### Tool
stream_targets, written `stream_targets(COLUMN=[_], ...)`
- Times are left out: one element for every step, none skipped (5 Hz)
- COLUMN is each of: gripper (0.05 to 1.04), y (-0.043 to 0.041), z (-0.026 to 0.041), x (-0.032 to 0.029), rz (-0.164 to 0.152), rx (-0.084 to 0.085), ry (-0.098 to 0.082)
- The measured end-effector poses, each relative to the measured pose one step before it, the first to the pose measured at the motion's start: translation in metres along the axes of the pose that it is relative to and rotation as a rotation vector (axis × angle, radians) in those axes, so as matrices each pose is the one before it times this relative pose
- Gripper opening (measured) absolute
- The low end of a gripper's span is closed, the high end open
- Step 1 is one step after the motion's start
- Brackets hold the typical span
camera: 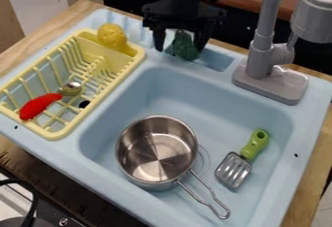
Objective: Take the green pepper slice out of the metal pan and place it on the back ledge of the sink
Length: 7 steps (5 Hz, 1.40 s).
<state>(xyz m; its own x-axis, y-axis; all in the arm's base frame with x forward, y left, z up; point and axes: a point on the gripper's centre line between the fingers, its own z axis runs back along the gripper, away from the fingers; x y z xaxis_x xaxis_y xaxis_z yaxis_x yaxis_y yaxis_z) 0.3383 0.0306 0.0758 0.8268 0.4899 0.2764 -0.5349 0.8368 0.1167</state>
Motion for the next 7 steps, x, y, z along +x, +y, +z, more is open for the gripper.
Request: stream_targets(gripper=[0.999, 0.999, 0.999, 0.999, 0.999, 0.999, 0.999], y=[0.0002, 0.00057, 0.0012, 0.00386, 0.00313, 0.00511, 0.00325], z=[-0.00038, 0.00231, 0.01198, 0.01373, 0.00661, 0.00834, 0.00611], x=[-0.00185, -0.00207, 0.00156, -0.00185, -0.00439, -0.00486, -0.00613], rz=[-0.0047, -0.0121, 0.0174, -0.0014, -0.0148, -0.0131, -0.0117], rx=[-0.0009, -0.008, -0.0302, -0.0408, -0.0315, -0.0137, -0.0175], ry=[0.007, 0.0012, -0.0076, 0.002, 0.0094, -0.0113, -0.0025])
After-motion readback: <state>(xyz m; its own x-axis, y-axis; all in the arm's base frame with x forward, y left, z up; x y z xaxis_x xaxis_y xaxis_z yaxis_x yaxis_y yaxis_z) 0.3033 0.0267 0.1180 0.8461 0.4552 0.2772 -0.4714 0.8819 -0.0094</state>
